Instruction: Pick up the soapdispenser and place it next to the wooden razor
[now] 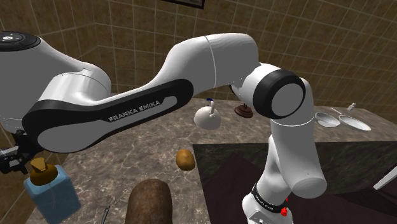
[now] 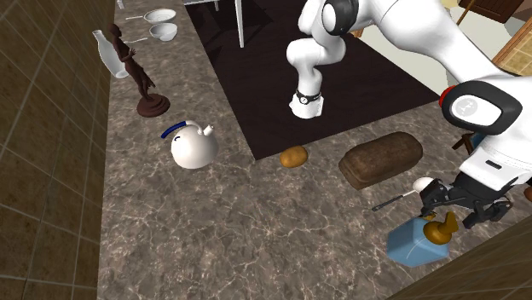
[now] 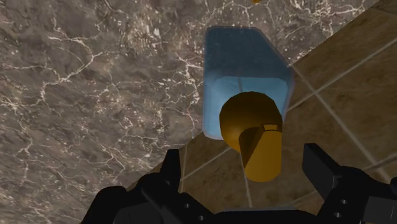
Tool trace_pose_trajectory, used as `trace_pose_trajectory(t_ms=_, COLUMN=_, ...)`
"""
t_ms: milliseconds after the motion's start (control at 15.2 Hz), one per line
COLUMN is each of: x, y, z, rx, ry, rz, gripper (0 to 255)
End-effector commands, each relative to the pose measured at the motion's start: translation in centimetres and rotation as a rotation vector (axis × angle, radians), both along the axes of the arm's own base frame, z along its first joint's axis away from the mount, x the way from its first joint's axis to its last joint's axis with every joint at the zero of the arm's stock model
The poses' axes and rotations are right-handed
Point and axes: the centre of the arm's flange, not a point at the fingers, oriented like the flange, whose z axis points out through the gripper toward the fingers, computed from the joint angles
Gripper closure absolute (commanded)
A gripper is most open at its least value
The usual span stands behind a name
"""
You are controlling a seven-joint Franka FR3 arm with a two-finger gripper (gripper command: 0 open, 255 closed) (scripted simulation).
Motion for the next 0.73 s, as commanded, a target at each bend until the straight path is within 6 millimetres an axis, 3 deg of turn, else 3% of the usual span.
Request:
trace_pose_trajectory(t_ms=0, x=-0.7, y=-0.1, z=1.9, rx=0.000, ry=0.000, rz=0.000, gripper=0)
trace_pose_trajectory(t_ms=132, x=-1.3, y=-0.2, z=4.1, rx=0.000, ry=0.000, rz=0.000, gripper=0)
trace_pose_trajectory(t_ms=660, x=-1.3, y=-0.2, z=4.1, rx=0.000, ry=0.000, rz=0.000, gripper=0)
